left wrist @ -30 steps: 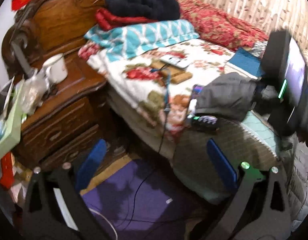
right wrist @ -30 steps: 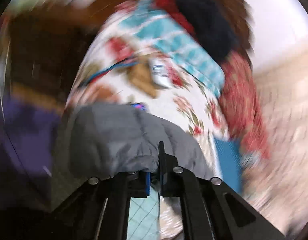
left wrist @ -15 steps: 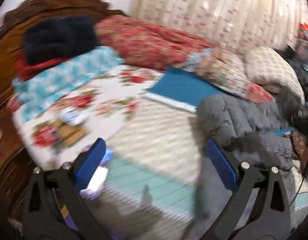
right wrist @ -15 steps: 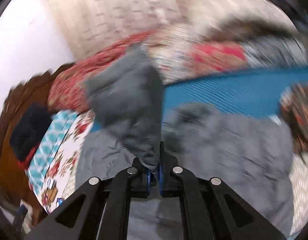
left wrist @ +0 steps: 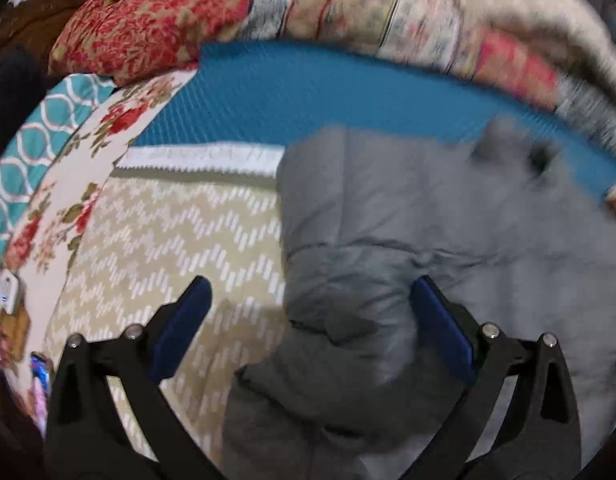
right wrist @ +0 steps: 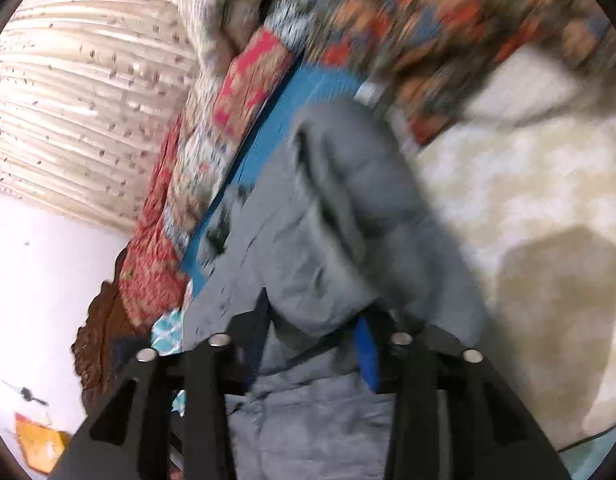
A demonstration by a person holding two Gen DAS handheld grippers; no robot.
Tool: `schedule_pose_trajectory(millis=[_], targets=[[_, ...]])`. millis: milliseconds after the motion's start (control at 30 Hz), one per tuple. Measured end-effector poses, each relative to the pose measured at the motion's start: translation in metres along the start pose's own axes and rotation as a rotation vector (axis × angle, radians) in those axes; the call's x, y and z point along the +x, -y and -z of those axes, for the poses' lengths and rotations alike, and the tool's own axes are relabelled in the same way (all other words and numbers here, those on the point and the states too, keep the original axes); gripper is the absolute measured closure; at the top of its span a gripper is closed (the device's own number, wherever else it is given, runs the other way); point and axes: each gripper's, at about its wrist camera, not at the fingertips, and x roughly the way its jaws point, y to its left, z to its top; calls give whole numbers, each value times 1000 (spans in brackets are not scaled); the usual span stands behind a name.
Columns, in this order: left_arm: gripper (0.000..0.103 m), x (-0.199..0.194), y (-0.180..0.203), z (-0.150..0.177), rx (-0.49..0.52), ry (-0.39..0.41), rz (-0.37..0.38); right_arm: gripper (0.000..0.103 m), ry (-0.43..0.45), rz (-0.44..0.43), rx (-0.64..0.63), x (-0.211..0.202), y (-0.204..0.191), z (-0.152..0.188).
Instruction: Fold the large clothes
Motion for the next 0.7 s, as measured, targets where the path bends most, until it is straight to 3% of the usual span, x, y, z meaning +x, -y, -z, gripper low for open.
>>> schedule_pose_trajectory(millis=[100,167,300,400,533,633,700], targets=[[6,17,-11,10,-51,-23,-48,23,123,107,-113,-27,-7,-14],[6,24,-22,15,-88,-38,-68,23,153,121,-189,-30,-15,-22],[5,36,-23,20,-97,-64,-81,23,4,207,-360,18,-26,-19],[5,36,-15,20,-62,-66,-105,23,-103,403,-412,66,-13,-16],[5,7,-23,17,-60,-37,-95,23,-92,426,-407,66,-16,-18],[6,-38,-41,26,-26,61,-58,25,-27,401,-404,34,-23,-14],[6,-60,-53,42,21,78,-51,25,28,357,-407,-1,-22,-1]])
